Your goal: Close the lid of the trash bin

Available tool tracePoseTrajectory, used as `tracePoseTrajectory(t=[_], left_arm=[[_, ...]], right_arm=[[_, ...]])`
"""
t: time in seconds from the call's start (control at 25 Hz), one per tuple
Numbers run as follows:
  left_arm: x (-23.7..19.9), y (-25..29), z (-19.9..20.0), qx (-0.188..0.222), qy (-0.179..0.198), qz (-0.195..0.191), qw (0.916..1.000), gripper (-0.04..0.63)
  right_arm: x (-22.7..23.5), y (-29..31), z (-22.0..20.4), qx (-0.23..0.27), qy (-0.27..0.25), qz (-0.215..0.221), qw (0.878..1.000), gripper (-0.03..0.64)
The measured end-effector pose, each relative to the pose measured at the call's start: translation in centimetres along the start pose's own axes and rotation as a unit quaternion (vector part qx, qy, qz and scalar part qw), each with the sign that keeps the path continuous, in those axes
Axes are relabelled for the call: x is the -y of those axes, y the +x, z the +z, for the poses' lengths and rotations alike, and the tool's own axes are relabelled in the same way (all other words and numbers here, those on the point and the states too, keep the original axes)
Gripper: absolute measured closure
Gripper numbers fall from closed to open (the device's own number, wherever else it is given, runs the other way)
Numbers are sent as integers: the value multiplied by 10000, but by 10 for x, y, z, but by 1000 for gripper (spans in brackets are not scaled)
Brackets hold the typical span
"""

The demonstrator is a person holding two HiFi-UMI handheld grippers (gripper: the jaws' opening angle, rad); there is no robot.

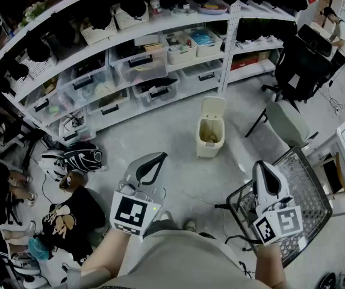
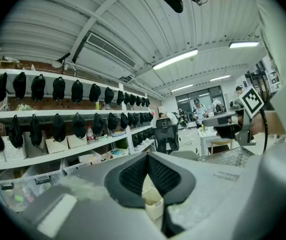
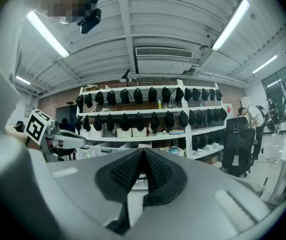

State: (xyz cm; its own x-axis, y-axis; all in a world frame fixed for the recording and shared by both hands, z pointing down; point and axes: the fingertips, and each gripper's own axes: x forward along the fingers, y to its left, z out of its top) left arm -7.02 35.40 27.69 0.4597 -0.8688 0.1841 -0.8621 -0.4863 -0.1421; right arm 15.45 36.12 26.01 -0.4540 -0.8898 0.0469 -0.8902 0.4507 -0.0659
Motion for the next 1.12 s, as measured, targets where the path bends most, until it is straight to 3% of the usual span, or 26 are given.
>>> tracePoseTrajectory(t=[0.32,0.48,0.6,0.68,0.88,1.0,1.12], left_arm=[[4,9,2,5,340,-132,9993,594],[10,14,6,0,165,-173,9997,594],[12,19,3,-25,532,-290,9982,594],[11,21,2,-33,588,-299,9978,594],[0,35,2,12,297,-199,9994,594],[-18,54,-3,23,549,-284,9981,594],[-39,87,-6,27,552,-347,9979,594]], right_arm=[[-5,4,4,61,-57,135,9999,615],[1,6,2,34,1,123,9999,615],[7,12,3,40,-71,125,9999,615],[8,17,4,58,-54,144,9999,614],[12,37,-2,36,-24,202,9998,614],[15,62,-7,-13,-22,195,9998,614],[28,98,-12,-131,-33,166,9998,615]])
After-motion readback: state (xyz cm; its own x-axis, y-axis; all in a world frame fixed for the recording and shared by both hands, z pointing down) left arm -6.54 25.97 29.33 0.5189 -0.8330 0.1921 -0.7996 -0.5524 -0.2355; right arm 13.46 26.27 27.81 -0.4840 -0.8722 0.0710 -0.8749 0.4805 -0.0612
